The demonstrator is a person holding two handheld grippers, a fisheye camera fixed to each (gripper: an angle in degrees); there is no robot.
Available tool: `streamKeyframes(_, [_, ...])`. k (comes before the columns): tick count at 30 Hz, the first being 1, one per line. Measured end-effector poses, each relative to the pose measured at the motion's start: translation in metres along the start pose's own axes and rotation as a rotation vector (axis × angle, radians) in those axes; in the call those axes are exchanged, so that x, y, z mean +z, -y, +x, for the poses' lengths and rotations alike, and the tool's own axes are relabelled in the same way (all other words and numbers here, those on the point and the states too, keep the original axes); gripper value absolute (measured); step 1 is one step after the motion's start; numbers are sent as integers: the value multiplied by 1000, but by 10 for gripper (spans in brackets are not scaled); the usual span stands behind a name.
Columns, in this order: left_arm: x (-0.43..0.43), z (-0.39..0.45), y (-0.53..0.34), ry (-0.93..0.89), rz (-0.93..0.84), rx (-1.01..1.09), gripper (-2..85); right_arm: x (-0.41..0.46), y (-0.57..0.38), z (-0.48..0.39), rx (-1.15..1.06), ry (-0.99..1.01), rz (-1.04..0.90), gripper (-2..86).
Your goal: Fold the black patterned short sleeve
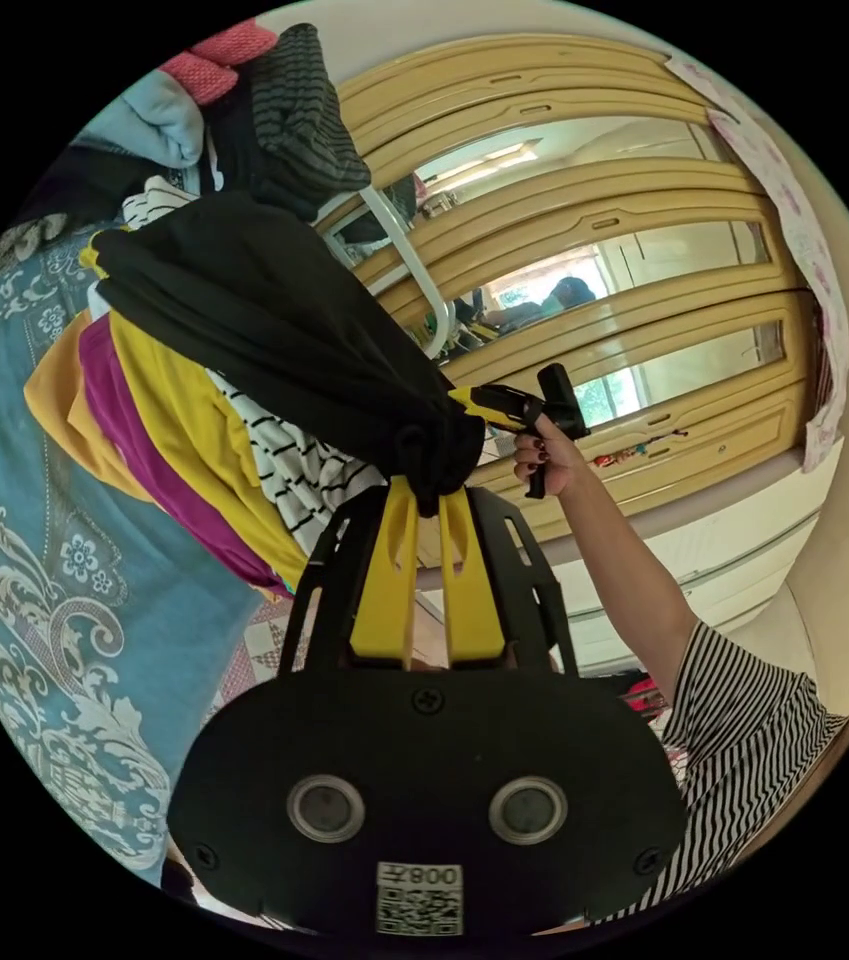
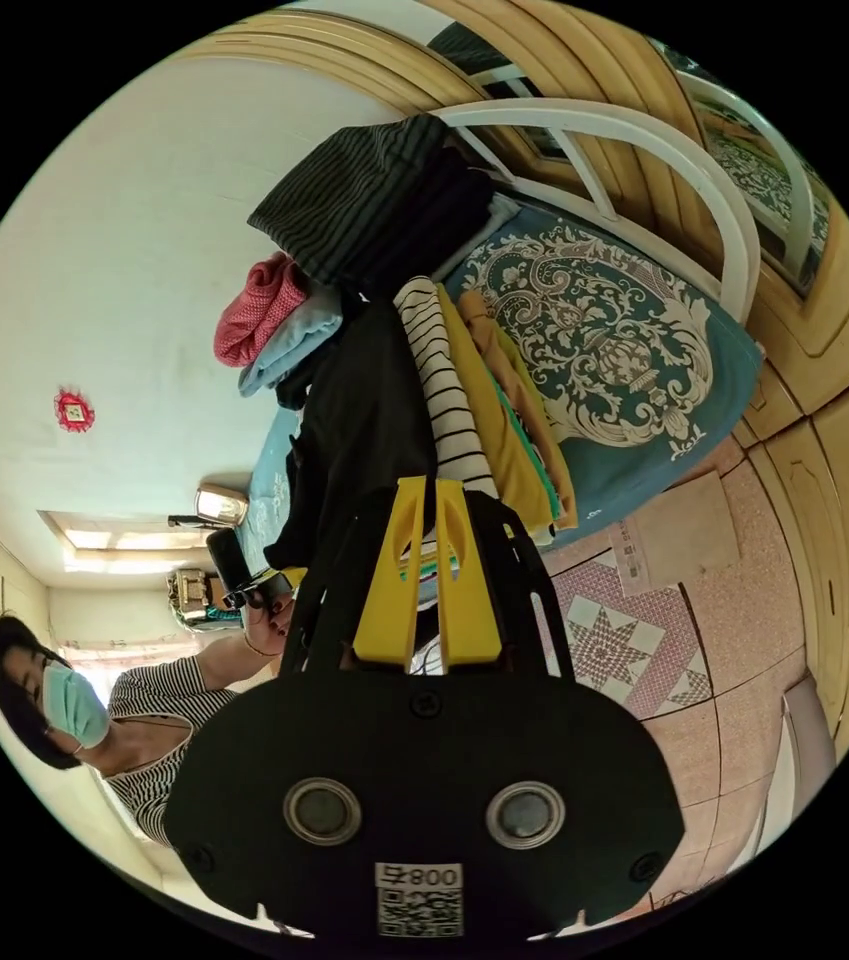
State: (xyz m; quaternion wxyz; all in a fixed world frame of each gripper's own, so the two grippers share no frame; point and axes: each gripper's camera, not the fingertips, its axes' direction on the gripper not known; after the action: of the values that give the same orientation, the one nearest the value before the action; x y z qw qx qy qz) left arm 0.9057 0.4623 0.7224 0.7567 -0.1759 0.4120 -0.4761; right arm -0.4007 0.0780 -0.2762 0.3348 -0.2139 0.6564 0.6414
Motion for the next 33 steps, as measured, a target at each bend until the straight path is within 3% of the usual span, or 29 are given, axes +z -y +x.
streamKeyframes(4, [16,-29,-12,-30,-30,-54,51,28,-11,20,62,-5,-34,20])
streamKeyframes(7, [20,-47,-28,-56,-76,-89,70,23,-28,36,90,101,63,24])
streamKeyframes(11, [10,-71,-58,-107,-80,-140,71,-6,-56,38,115,45,211,29])
streamKeyframes(15, [-7,-83,-69,-87,-31,-144,68,-10,-58,-13,-48,-22,282,33])
streamKeyframes(22, [-41,-99,14,99,148,-98,34,108,0,-152,-417,-83,49,7])
streamKeyframes(26, [-31,-120,69,274,109,-121,9,166,26,-157,-344,-180,2,2])
streamKeyframes(29, [-28,-126,94,335,97,-103,4,181,34,-137,-270,-146,43,1])
streamKeyframes(33, [-37,-120,97,293,129,-42,2,194,37,-126,-233,-120,77,0])
